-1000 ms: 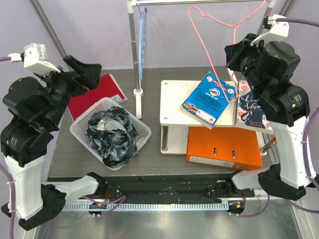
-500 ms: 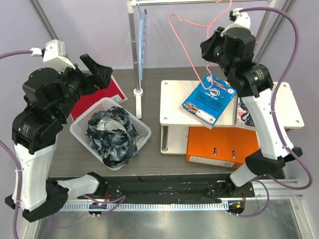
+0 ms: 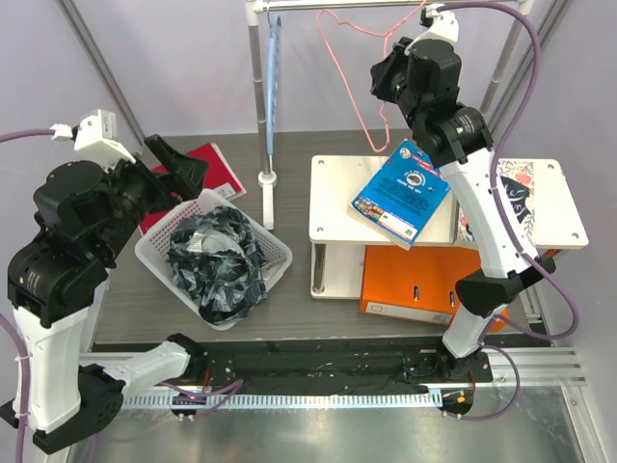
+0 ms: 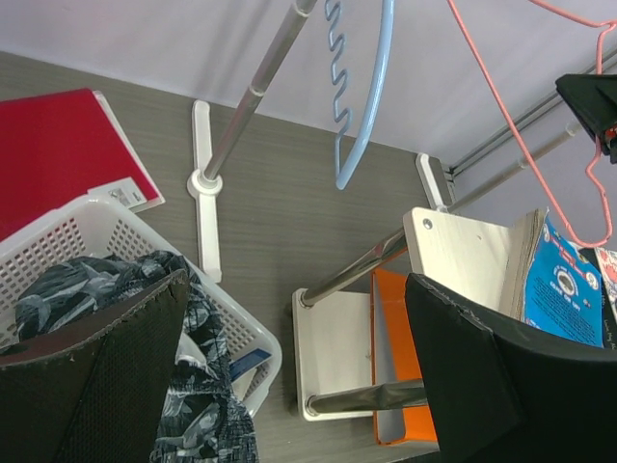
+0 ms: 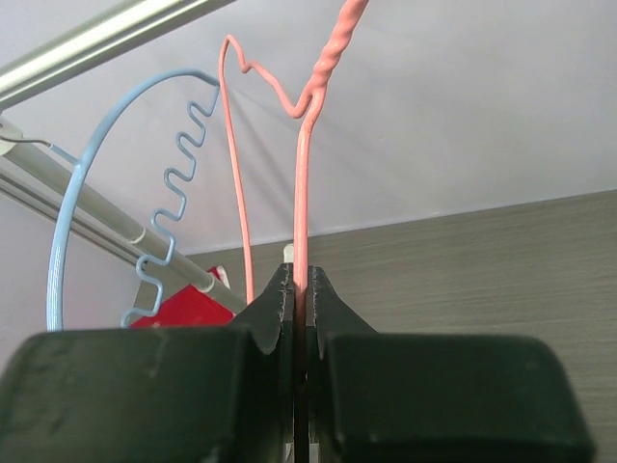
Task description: Remove the shorts from the hanger
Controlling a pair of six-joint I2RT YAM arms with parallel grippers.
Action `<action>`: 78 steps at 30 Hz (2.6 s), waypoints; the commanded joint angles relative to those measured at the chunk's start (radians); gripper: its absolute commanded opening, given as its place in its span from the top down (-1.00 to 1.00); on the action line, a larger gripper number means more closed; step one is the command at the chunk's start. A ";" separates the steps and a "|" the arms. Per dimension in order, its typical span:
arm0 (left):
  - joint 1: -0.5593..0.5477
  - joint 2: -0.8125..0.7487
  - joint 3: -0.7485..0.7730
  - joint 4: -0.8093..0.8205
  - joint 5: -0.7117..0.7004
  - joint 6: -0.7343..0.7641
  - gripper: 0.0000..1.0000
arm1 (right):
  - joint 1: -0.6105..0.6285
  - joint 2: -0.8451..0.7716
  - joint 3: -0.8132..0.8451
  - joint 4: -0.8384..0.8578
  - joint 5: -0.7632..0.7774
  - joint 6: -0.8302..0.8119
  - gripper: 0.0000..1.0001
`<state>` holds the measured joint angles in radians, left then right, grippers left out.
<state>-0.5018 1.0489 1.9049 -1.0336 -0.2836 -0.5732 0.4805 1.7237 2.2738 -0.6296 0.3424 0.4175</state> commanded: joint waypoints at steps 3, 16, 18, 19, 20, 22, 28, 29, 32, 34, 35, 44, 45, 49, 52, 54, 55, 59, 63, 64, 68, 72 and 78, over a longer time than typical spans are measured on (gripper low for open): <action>0.000 -0.020 0.000 -0.034 0.000 -0.016 -0.83 | -0.002 0.022 0.058 0.111 0.033 -0.020 0.98; 0.002 -0.041 -0.018 -0.054 -0.006 -0.036 -0.82 | -0.002 0.093 0.030 0.122 0.010 -0.029 0.98; 0.000 -0.044 -0.017 -0.057 -0.017 -0.030 -0.83 | -0.002 0.093 0.003 0.122 -0.002 -0.026 0.98; 0.002 -0.046 -0.010 -0.057 -0.022 -0.028 -0.83 | -0.002 0.093 -0.005 0.122 -0.006 -0.028 0.98; 0.002 -0.044 -0.007 -0.056 -0.020 -0.025 -0.82 | 0.000 0.093 -0.017 0.120 -0.013 -0.031 0.98; 0.000 -0.033 0.005 -0.057 -0.019 -0.022 -0.83 | -0.003 0.091 -0.026 0.116 -0.014 -0.029 0.98; 0.000 -0.004 0.011 -0.046 0.011 -0.022 -0.82 | -0.003 0.073 -0.074 0.100 -0.008 -0.040 0.97; 0.002 -0.001 0.014 -0.043 0.017 -0.022 -0.83 | -0.003 0.071 -0.070 0.097 -0.006 -0.042 0.89; 0.002 0.014 0.025 -0.036 0.026 -0.022 -0.83 | -0.002 0.068 -0.044 0.088 -0.006 -0.046 0.53; 0.000 0.019 0.032 -0.034 0.038 -0.024 -0.83 | -0.002 0.068 -0.028 0.080 -0.005 -0.051 0.33; 0.002 0.025 0.031 -0.031 0.046 -0.024 -0.83 | -0.003 0.065 -0.013 0.070 -0.003 -0.055 0.17; 0.000 0.042 0.005 -0.006 0.093 -0.050 -0.84 | -0.003 -0.079 -0.086 0.053 0.087 -0.144 -0.21; 0.002 0.045 0.005 -0.005 0.103 -0.050 -0.84 | -0.002 -0.116 -0.100 0.053 0.104 -0.152 -0.23; 0.002 0.059 -0.001 0.006 0.133 -0.063 -0.84 | -0.003 -0.226 -0.215 0.048 0.093 -0.164 -0.23; 0.002 0.072 -0.003 0.012 0.165 -0.074 -0.83 | -0.003 -0.332 -0.319 0.064 -0.060 -0.160 -0.23; 0.002 0.085 -0.003 0.015 0.179 -0.085 -0.84 | -0.003 -0.375 -0.391 0.099 -0.293 -0.154 -0.27; 0.002 0.086 -0.006 0.017 0.199 -0.088 -0.84 | -0.003 -0.415 -0.411 0.116 -0.431 -0.151 -0.28; 0.002 0.088 -0.050 0.066 0.271 -0.119 -0.84 | 0.000 -0.463 -0.493 0.290 -1.000 0.004 -0.43; 0.002 0.068 -0.116 0.162 0.371 -0.180 -0.86 | 0.013 -0.529 -0.724 0.719 -1.250 0.437 -0.66; 0.000 0.053 -0.131 0.185 0.392 -0.191 -0.86 | 0.017 -0.547 -0.765 0.766 -1.276 0.481 -0.70; 0.002 0.017 -0.239 0.324 0.501 -0.266 -0.87 | 0.021 -0.642 -0.891 0.705 -1.350 0.483 -0.71; 0.002 -0.030 -0.358 0.449 0.653 -0.365 -0.87 | 0.021 -0.761 -1.016 0.602 -1.313 0.425 -0.82; 0.002 -0.099 -0.564 0.638 0.840 -0.539 -0.87 | 0.024 -0.918 -1.108 0.446 -1.283 0.396 -0.85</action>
<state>-0.5018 0.9878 1.4178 -0.6003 0.3660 -0.9730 0.4984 0.9035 1.1946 -0.1028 -0.9344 0.8272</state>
